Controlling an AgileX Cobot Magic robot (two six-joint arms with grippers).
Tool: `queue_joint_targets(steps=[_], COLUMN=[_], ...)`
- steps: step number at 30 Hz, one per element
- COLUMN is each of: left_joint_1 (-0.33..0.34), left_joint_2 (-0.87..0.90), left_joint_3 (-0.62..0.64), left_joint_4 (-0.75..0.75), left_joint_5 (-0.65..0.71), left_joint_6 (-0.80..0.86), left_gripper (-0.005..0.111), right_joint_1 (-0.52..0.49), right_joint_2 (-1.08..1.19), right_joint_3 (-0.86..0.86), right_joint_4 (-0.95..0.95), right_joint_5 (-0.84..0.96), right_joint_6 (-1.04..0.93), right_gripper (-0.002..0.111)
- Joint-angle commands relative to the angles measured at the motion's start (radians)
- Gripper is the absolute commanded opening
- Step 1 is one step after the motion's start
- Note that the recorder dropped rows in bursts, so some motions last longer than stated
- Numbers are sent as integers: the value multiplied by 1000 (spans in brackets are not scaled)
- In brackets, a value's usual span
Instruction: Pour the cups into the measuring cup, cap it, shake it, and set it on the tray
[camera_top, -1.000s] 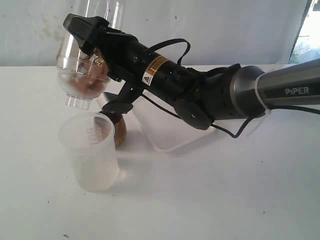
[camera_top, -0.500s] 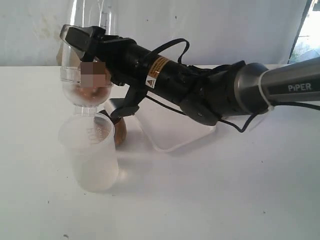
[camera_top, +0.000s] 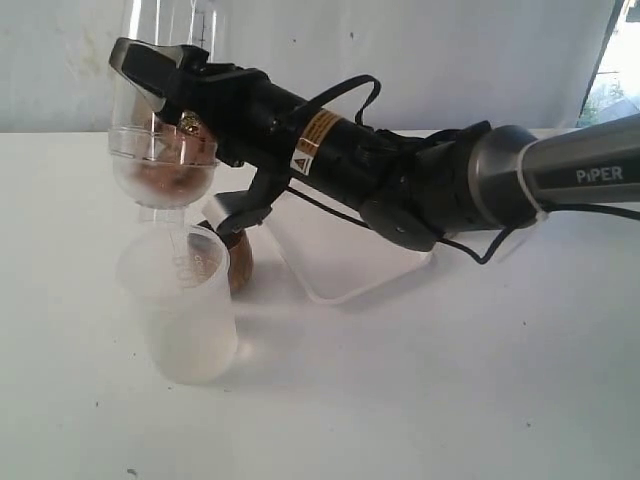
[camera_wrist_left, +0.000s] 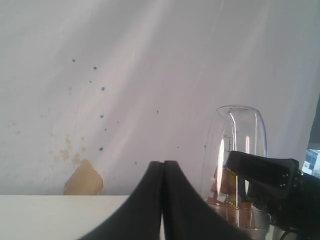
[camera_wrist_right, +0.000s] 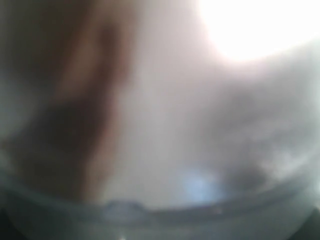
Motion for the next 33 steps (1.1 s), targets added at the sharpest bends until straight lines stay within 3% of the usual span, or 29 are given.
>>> queue_joint_targets(steps=[1,11,15,21,33], left_joint_1=[2,2,2,2,2], left_joint_2=[-5,-5,-5,-5,-5], left_joint_3=[4,4,4,4,4], left_joint_4=[-6,-6,-6,-6,-6], left_joint_5=[2,8,22,29,31], left_joint_6=[-3,-3,-3,-3,-3], left_gripper=[0,0,0,0,0], right_joint_1=[-10,-10,-10,-10,-10], right_joint_2=[-4,-4,-4,-4,-4], right_joint_3=[-7,-7,26,96,190], right_joint_4=[-24,105,250,277,282], right_joint_5=[-60,-55,-136,-221,-200], right_joint_6=[-15,48,345,845,950], right_gripper=[0,0,0,0,0])
